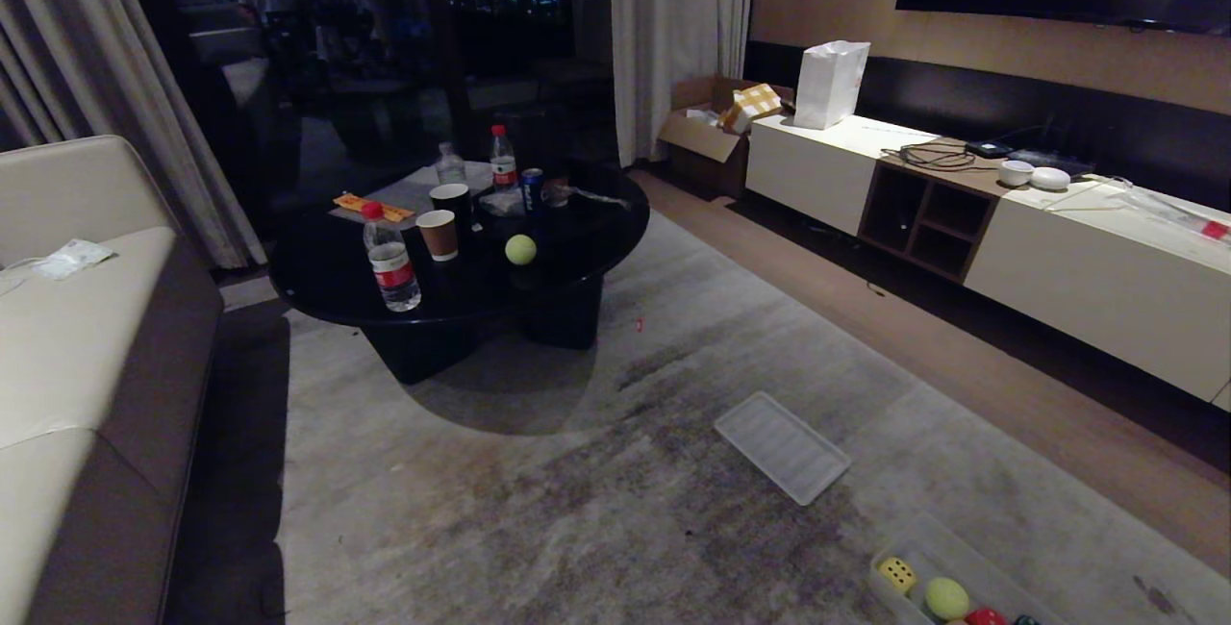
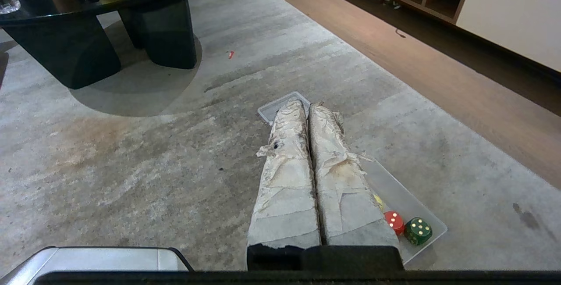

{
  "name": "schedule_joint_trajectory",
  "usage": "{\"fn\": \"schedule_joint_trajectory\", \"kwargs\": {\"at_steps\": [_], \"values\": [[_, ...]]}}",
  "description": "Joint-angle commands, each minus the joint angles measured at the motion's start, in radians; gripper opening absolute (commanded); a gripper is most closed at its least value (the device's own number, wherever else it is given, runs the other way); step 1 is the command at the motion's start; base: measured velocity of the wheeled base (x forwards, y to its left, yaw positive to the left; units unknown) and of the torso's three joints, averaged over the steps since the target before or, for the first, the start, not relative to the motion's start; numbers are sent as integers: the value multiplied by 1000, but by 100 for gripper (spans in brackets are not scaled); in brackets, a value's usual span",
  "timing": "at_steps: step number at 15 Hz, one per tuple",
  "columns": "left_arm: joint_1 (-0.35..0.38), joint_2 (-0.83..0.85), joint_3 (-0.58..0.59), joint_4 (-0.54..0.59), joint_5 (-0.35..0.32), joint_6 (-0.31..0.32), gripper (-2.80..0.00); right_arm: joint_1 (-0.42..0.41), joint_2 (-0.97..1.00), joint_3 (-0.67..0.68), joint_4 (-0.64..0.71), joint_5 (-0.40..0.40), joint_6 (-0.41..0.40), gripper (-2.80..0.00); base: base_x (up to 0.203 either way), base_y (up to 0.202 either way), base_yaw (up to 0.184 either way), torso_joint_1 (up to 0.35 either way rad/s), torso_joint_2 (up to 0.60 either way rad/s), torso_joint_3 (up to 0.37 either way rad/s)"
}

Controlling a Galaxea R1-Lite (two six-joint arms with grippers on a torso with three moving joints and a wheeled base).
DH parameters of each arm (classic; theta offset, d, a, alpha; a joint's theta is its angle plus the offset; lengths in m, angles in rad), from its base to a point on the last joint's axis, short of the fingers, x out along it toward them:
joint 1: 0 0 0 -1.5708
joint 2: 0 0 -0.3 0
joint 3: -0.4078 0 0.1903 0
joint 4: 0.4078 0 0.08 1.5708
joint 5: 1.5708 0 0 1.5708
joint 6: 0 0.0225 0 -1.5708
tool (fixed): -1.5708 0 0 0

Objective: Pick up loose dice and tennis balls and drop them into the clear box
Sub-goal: Pick up the ball on the table

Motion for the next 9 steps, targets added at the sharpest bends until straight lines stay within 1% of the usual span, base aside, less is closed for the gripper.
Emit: {"fn": "schedule_joint_trajectory", "kwargs": {"at_steps": [1,9], "values": [[0,2,2,0,0,1,-280,0,2,0,1,1,1,-280,0,0,0,0,0,0],[0,2,2,-1,2,-3,-280,0,2,0,1,1,-2,-280,0,0,0,0,0,0]]}}
